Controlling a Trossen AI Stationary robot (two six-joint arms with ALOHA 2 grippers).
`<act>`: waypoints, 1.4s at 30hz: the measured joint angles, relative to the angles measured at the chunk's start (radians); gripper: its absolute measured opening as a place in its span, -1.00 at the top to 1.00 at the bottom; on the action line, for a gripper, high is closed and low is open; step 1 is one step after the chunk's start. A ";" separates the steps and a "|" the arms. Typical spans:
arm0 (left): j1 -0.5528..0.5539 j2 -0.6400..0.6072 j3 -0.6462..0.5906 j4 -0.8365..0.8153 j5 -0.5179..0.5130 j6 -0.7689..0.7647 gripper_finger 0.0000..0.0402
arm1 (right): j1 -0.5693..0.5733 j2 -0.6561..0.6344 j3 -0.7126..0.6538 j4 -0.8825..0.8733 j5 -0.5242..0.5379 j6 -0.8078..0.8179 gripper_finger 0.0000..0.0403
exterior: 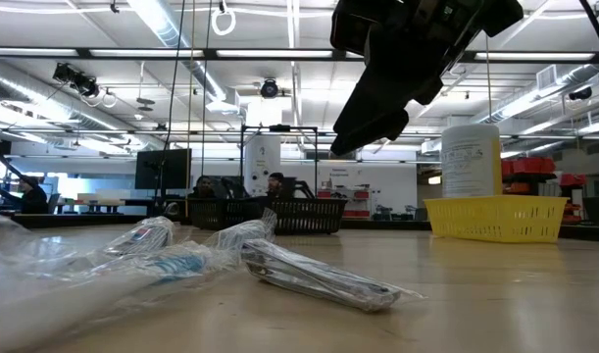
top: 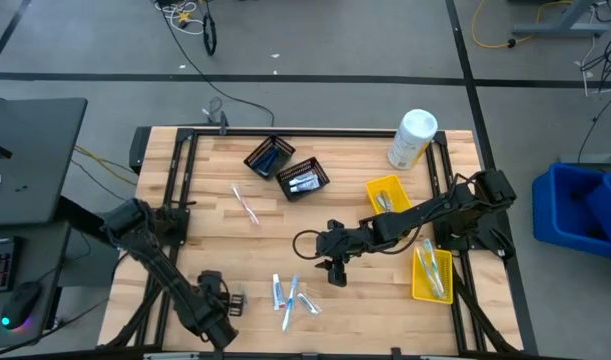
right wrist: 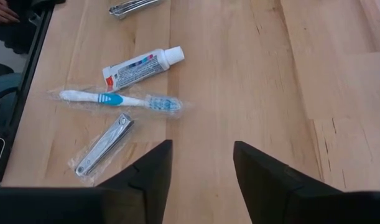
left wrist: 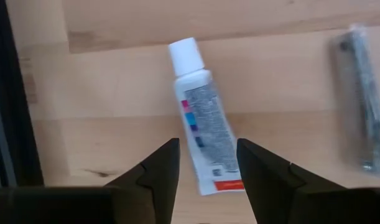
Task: Pick & Place Travel size toiletries
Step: Put the toothpaste into the bottom black bin
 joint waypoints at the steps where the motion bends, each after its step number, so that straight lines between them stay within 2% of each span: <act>1: -0.002 0.000 -0.005 0.000 0.008 -0.003 0.18 | 0.000 0.000 0.000 0.000 0.000 0.000 0.10; 9: -0.006 -0.005 -0.109 0.172 -0.031 -0.012 0.22 | 0.000 0.000 0.000 0.000 0.000 0.000 0.02; 12: -0.008 -0.005 -0.117 0.174 -0.058 -0.005 0.22 | 0.000 0.000 0.000 0.002 0.000 0.000 0.00; 21: -0.003 -0.004 -0.119 0.185 -0.109 0.210 0.25 | 0.000 0.000 0.000 0.029 0.000 0.000 0.01; 31: -0.003 -0.002 -0.119 0.196 -0.146 0.257 0.59 | 0.000 0.000 0.000 0.071 0.000 0.000 0.10; 38: 0.009 0.002 -0.108 0.191 -0.159 0.355 0.80 | -0.001 0.000 0.000 0.089 0.000 0.000 0.10; 42: 0.037 0.007 -0.068 0.165 -0.248 0.474 0.82 | -0.001 0.000 0.000 0.099 0.000 0.000 0.06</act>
